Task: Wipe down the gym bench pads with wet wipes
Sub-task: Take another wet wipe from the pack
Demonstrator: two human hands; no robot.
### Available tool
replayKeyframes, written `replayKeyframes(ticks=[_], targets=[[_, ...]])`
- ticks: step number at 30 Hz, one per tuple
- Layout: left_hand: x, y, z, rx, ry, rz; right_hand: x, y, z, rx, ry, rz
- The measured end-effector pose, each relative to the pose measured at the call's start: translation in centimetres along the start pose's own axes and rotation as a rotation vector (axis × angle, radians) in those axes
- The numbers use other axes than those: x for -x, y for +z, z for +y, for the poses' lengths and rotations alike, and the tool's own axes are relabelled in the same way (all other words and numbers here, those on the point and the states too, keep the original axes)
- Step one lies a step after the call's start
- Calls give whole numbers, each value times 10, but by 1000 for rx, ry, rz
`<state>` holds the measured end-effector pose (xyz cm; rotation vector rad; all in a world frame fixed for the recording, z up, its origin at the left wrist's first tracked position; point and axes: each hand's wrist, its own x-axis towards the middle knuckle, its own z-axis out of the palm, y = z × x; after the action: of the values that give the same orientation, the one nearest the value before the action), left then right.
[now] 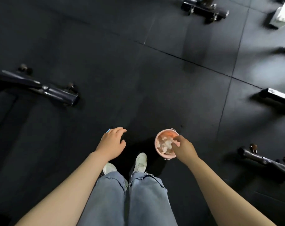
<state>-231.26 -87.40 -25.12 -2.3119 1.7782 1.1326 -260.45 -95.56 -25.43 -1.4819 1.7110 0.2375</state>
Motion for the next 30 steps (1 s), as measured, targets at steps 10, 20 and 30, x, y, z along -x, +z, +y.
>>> replayKeyframes(ticks=[10,20,30], targets=[[-44,116,-171,194,-313,46,-128,186,-76,54,-150,-171],[-126,274,-306,452,-543,32,-248,412,-71,106,-75,-399],[-211,373,-394,568,-641,-94,-322,548,-56,14,89,-562]])
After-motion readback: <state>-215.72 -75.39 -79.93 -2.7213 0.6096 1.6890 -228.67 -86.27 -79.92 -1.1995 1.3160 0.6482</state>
